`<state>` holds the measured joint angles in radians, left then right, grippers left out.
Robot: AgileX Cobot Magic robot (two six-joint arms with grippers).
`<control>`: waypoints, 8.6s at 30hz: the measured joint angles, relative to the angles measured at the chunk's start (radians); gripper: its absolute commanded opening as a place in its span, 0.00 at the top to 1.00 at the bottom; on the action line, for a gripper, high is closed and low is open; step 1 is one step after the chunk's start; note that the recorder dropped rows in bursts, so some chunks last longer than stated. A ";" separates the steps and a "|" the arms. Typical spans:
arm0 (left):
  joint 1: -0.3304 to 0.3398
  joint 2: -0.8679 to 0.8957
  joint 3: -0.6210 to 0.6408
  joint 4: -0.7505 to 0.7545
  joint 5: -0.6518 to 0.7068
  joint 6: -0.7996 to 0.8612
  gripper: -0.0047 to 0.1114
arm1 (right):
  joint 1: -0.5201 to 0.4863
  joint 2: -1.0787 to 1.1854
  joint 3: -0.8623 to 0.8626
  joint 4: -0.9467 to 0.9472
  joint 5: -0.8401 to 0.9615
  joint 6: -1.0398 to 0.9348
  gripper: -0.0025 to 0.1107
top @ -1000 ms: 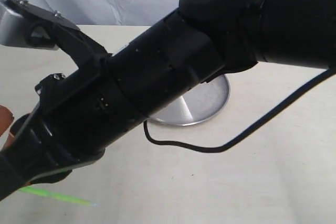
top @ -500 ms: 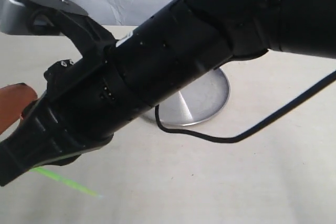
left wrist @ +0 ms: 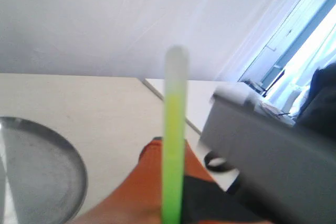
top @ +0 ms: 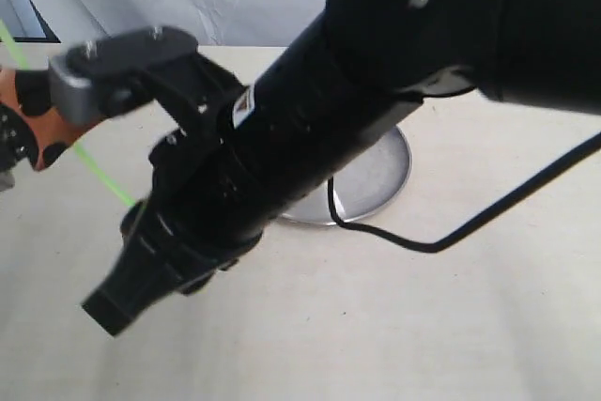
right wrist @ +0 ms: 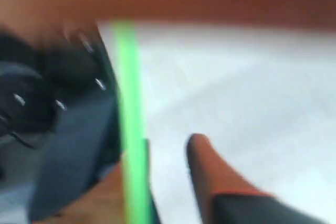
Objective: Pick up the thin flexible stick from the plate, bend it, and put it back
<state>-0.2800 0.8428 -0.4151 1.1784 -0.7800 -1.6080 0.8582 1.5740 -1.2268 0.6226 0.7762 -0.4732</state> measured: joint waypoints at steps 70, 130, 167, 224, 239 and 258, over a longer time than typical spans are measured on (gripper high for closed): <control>-0.066 0.464 -0.138 -0.121 -0.322 0.031 0.96 | 0.004 -0.132 0.026 -0.401 0.082 0.341 0.99; -0.073 0.521 -0.163 -0.209 -0.464 0.196 0.86 | 0.004 -0.371 0.198 -0.394 -0.016 0.380 0.99; -0.067 0.406 -0.161 -0.061 0.104 0.236 0.96 | -0.389 0.191 0.159 -0.958 -0.385 0.705 0.99; -0.067 -0.512 0.132 0.392 0.905 0.013 0.96 | -0.475 -0.808 0.699 -0.788 -0.744 0.661 0.98; -0.067 -0.512 0.141 0.386 0.908 0.013 0.96 | -0.475 -0.813 0.881 -0.777 -0.682 0.658 0.98; -0.067 -0.512 0.141 0.386 0.908 0.016 0.96 | -0.532 -1.257 0.898 -0.738 -0.538 0.658 0.98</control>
<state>-0.3469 0.3303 -0.2737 1.5642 0.1283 -1.5924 0.3263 0.3169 -0.3289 -0.1150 0.2383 0.1844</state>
